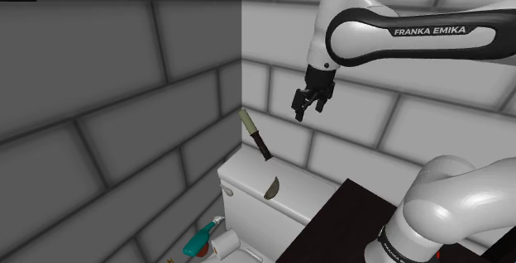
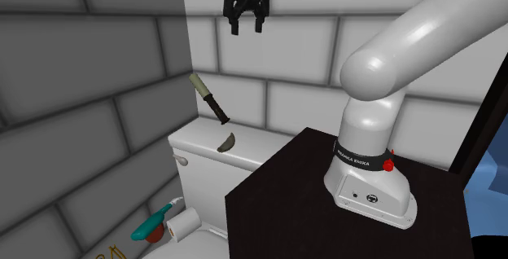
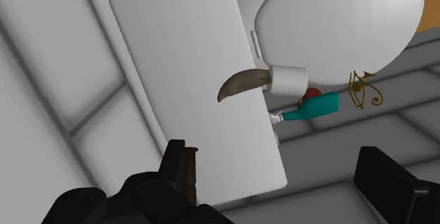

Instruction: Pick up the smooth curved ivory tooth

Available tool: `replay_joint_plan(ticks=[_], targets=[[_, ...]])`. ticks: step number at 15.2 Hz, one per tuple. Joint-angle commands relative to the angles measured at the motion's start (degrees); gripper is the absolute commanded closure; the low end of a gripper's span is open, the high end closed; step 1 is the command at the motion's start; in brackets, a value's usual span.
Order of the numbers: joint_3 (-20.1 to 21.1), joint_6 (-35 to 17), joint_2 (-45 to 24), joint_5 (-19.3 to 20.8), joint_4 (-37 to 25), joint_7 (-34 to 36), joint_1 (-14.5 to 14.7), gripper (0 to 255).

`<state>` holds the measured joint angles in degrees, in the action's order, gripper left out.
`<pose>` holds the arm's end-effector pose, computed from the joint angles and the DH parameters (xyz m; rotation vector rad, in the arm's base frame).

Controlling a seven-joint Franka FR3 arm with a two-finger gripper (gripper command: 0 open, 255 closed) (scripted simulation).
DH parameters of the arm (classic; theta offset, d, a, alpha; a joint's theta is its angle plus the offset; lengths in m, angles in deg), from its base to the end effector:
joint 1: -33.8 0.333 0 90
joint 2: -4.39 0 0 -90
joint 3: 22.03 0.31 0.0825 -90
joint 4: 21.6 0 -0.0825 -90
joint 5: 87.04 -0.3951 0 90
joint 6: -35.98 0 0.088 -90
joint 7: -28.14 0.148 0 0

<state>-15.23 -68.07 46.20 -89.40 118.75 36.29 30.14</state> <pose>0.3596 0.0273 0.5010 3.1016 -0.1894 0.1490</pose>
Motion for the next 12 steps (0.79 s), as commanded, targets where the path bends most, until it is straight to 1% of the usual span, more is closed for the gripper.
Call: replay_joint_plan(ticks=[1, 6, 12], targets=[[1.6, -3.6, -1.7, -0.6, 2.3, 4.5, -1.1, 0], [5.9, -12.6, -7.7, -2.1, 6.7, 15.7, -3.8, 0], [11.1, -23.9, -18.2, -2.5, 9.3, 29.7, -7.3, 0]])
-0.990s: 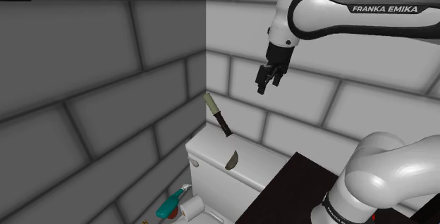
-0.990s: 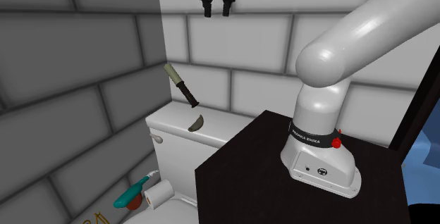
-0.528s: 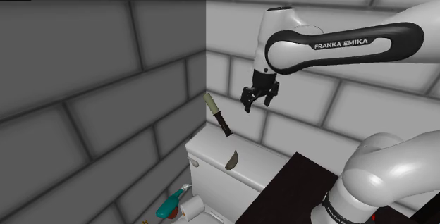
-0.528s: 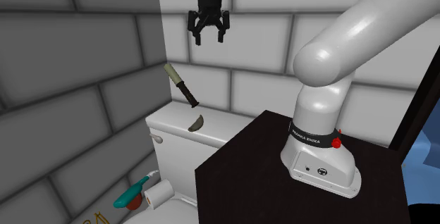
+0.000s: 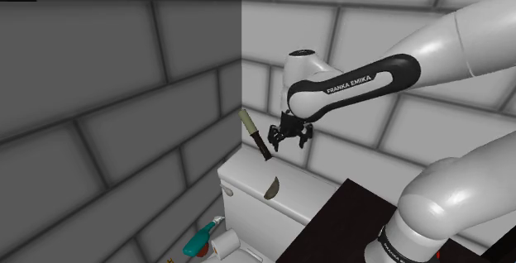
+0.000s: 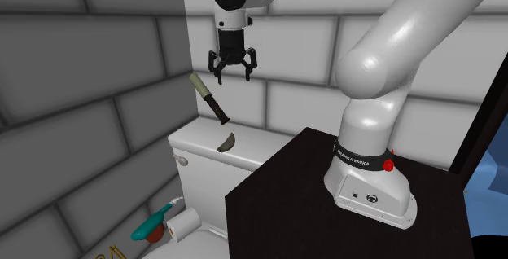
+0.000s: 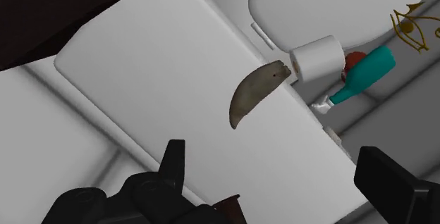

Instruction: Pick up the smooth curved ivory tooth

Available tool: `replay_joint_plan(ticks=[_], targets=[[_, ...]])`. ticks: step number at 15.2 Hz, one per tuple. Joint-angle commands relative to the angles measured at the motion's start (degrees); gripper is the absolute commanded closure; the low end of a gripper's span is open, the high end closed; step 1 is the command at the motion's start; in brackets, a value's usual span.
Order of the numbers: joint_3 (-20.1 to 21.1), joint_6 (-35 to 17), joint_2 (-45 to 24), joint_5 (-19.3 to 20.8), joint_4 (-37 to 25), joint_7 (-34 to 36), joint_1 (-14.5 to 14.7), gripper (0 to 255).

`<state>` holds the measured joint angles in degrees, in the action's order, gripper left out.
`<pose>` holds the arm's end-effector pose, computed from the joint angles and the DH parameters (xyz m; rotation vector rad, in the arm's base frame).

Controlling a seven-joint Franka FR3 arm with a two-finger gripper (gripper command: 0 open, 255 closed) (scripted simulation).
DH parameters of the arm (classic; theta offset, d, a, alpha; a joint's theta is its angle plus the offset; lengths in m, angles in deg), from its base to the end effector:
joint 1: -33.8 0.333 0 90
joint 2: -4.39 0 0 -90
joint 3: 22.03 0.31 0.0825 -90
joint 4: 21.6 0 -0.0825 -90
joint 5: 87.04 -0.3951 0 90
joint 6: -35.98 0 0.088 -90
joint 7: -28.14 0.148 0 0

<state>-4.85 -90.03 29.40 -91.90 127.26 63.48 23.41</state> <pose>0.4093 0.0450 0.3450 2.9704 -0.8747 0.0642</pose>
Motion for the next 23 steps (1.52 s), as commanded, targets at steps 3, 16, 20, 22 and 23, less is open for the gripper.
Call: replay_joint_plan(ticks=[3, 16, 20, 22, 23], targets=[[3.1, -7.6, -7.9, 1.0, 1.0, 10.1, -2.7, 0], [1.5, -27.1, -40.6, 19.0, -6.1, 49.2, -5.5, 0], [-0.5, -29.8, -44.1, 21.8, -6.7, 51.3, -4.0, 0], [-1.5, -31.1, -45.9, 23.1, -7.1, 52.3, -3.3, 0], [-2.1, -31.7, -46.7, 23.7, -7.4, 52.8, -2.9, 0]])
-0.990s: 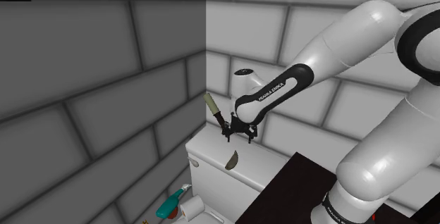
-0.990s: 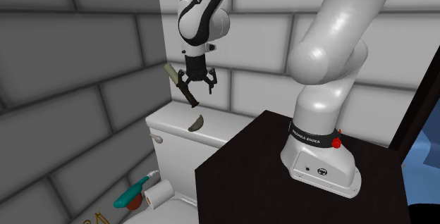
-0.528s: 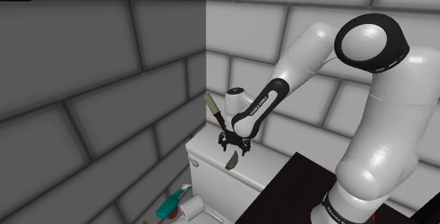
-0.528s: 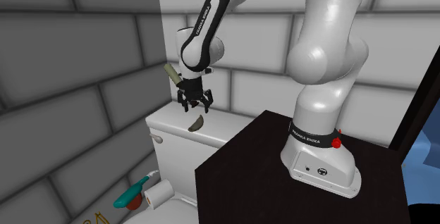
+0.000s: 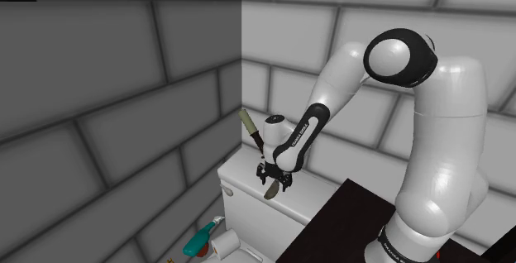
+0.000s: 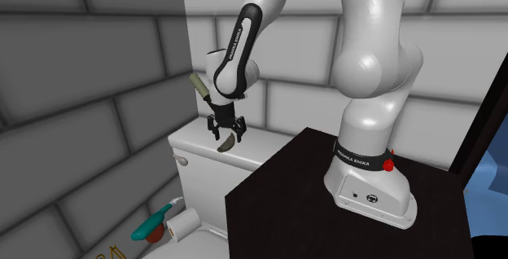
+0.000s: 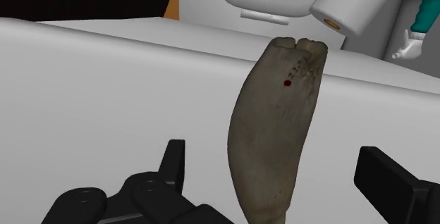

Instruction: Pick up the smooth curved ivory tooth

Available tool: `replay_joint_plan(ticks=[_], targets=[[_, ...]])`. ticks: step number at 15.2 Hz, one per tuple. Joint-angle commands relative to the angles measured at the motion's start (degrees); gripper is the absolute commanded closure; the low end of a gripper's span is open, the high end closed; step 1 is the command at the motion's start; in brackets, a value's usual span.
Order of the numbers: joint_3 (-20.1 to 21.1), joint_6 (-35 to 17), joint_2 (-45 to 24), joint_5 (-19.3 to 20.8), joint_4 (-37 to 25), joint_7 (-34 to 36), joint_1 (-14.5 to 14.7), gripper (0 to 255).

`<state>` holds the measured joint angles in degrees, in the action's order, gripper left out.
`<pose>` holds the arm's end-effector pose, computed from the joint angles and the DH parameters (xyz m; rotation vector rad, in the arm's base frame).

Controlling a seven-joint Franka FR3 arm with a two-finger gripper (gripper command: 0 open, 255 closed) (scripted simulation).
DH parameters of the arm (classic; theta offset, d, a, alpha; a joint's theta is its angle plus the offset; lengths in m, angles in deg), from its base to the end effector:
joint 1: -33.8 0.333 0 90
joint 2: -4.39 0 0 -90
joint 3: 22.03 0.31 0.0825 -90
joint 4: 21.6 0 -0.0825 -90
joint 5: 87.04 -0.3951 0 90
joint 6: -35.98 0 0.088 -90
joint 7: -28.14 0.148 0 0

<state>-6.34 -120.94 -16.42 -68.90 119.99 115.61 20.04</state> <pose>0.4602 0.0380 0.0932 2.5348 -1.7531 -0.0574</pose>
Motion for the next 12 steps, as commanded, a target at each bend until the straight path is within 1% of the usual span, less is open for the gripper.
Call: replay_joint_plan(ticks=[1, 2, 3, 12], targets=[[-0.9, -1.2, -1.4, 1.1, -0.2, 0.9, 0.7, 0], [-0.9, -1.2, -1.4, 1.1, -0.2, 0.9, 0.7, 0], [-0.9, -1.1, -1.4, 1.1, -0.3, 0.9, 0.7, 255], [-0.9, -1.2, -1.4, 1.1, -0.2, 0.9, 0.7, 255]])
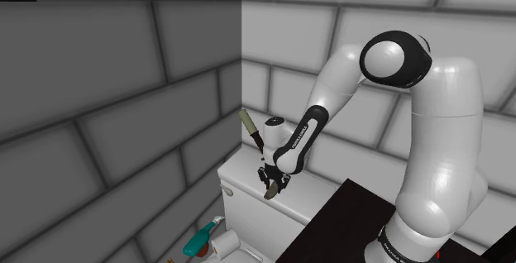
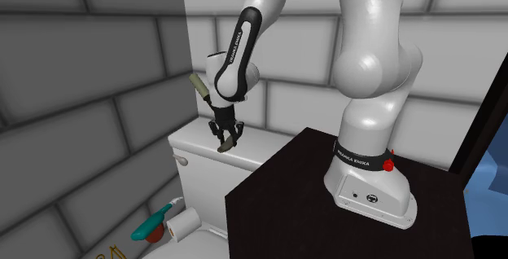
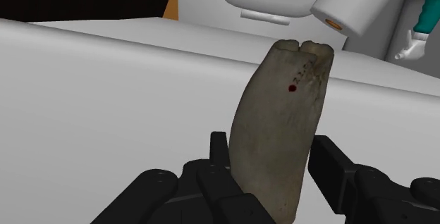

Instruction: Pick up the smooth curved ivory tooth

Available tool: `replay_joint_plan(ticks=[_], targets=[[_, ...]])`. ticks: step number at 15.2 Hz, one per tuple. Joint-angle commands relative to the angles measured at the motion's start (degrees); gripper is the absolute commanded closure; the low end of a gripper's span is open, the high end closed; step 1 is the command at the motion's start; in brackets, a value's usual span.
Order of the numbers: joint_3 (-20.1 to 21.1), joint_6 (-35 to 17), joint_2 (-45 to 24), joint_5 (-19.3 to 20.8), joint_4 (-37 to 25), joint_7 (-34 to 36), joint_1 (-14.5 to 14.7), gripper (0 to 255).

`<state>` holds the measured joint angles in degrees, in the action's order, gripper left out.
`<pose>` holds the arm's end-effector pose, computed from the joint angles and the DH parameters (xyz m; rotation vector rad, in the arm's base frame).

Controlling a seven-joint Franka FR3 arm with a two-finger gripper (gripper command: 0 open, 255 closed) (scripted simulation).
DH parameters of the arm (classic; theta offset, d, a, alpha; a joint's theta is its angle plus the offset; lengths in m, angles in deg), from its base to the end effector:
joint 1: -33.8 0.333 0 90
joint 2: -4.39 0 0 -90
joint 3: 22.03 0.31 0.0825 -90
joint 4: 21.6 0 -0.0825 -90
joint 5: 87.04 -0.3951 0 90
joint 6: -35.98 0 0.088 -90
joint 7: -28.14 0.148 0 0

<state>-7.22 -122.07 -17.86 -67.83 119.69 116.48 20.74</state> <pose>0.4594 0.0384 0.0844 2.5351 -1.7532 -0.0570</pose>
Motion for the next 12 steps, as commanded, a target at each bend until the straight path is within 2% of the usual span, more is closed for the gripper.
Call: replay_joint_plan(ticks=[1, 12], targets=[[0.5, 0.6, 0.9, -0.6, 0.3, -0.4, -0.4, 255], [5.6, 8.0, 10.5, -8.3, 2.0, -6.1, -3.9, 255]])
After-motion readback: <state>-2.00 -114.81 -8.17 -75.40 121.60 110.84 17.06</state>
